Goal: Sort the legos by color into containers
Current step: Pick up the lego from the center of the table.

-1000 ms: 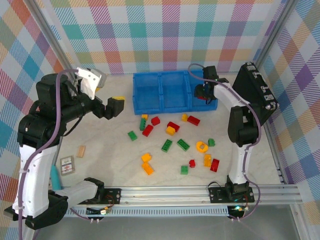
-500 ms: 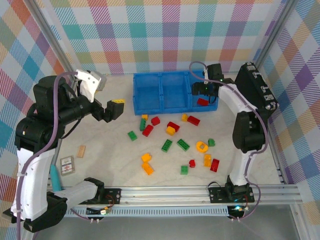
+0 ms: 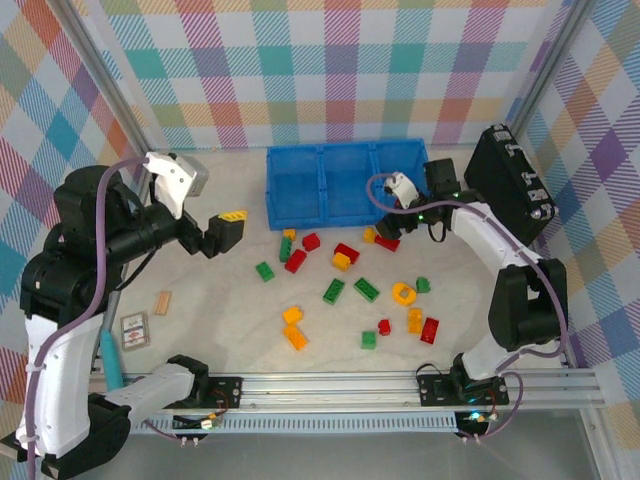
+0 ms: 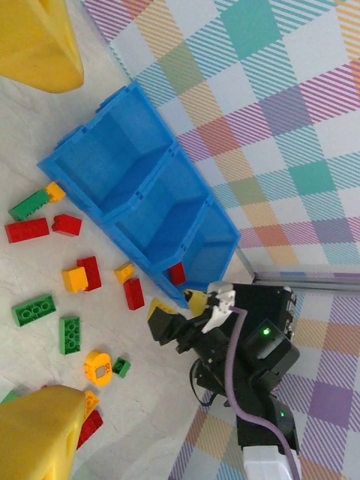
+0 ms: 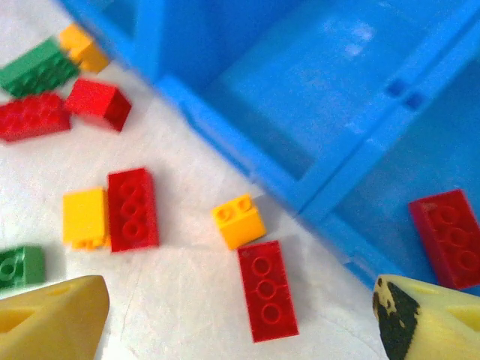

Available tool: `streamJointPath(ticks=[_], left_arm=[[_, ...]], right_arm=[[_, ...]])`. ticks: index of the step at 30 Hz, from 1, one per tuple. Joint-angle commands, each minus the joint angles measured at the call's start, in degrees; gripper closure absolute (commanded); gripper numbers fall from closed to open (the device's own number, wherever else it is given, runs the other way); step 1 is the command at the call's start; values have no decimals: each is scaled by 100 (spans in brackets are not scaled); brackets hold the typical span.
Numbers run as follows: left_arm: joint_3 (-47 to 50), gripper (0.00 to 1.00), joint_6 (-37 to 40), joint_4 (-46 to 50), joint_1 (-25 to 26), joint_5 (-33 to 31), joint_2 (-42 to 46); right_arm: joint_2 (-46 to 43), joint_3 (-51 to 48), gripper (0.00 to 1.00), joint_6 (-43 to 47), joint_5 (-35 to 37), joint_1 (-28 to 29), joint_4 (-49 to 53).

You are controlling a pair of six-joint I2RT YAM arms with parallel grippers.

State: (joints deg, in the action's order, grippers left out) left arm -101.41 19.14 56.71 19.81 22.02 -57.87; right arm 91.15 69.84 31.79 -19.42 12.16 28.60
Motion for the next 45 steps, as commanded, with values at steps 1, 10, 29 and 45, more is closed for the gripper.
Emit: streamJointPath(ticks=[1, 10, 29, 45], left_arm=[[48, 0, 125, -132, 58, 162, 121], [139, 0, 265, -70, 58, 116, 195], [498, 0, 432, -195, 75, -61, 38], [691, 0, 617, -230, 172, -320, 403]], right_arm=[[1, 5, 9, 1121, -277, 14, 368], [840, -64, 10, 1415, 287, 204, 296], [2137, 233, 21, 1536, 1255, 295, -342], [1333, -27, 73, 1312, 1642, 348, -88]])
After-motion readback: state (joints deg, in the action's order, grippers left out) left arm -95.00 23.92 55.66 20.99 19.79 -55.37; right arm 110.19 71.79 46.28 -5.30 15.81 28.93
